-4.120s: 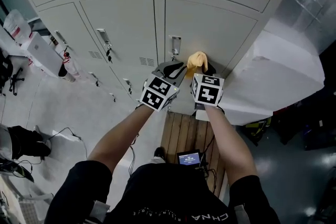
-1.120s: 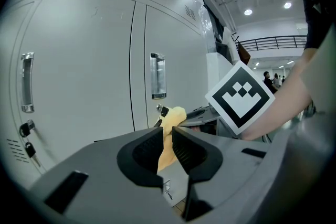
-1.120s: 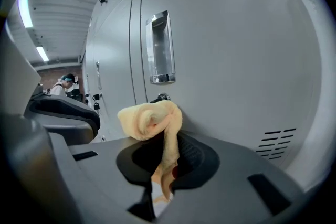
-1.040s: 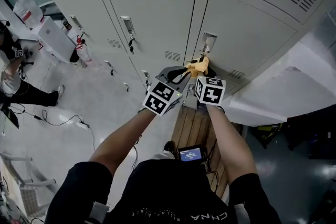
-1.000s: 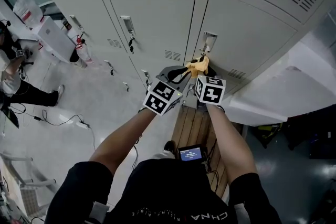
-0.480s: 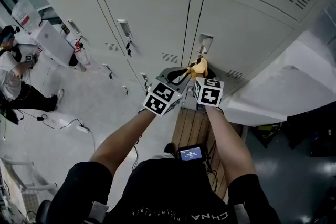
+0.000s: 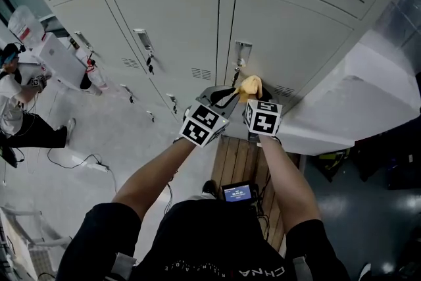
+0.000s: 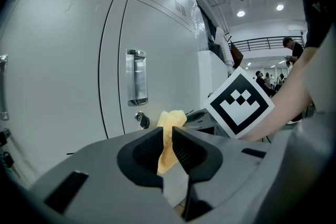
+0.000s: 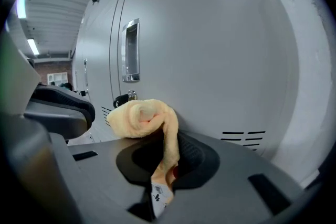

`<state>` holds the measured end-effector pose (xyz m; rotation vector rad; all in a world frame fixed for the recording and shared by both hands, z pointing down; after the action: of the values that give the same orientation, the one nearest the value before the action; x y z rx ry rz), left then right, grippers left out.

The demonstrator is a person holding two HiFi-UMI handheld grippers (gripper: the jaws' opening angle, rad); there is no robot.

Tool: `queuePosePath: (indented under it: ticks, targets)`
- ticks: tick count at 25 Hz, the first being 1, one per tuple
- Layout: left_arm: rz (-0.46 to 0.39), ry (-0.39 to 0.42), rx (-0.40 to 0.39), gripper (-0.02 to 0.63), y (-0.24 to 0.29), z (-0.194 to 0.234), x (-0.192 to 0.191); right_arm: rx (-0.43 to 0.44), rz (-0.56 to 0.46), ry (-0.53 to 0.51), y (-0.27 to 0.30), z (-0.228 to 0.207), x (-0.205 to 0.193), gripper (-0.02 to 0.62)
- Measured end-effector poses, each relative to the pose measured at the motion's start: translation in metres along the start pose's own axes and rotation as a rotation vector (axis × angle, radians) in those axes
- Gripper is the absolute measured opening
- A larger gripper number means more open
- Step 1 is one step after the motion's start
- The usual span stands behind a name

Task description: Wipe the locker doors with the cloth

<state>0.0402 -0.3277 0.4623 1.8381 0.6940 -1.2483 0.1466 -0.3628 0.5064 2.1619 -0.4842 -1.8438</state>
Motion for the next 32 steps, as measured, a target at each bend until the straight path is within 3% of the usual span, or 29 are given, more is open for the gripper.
queuePosePath:
  ticks: [18,32]
  targets:
    - [-0.021,0.033,-0.105,0.061,0.054,-0.048,0.026,-0.167,-0.010,0.064,-0.032,-0.096,-0.001,0.063]
    - [-0.031,0.043,-0.147,0.061,0.071,-0.060,0.038,-0.342,-0.009,0.090,-0.047,-0.132,0.000,0.063]
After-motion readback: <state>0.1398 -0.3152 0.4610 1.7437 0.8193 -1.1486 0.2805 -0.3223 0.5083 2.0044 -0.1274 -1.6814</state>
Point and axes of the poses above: the fingertips, and each gripper's own axes: y forward along the fingers, z to its left, x out of its top, the point moved 4 cm from there along -y, backward along the fingers, and after that the axes turned 8 degrees about y, right-handed, at the moved point
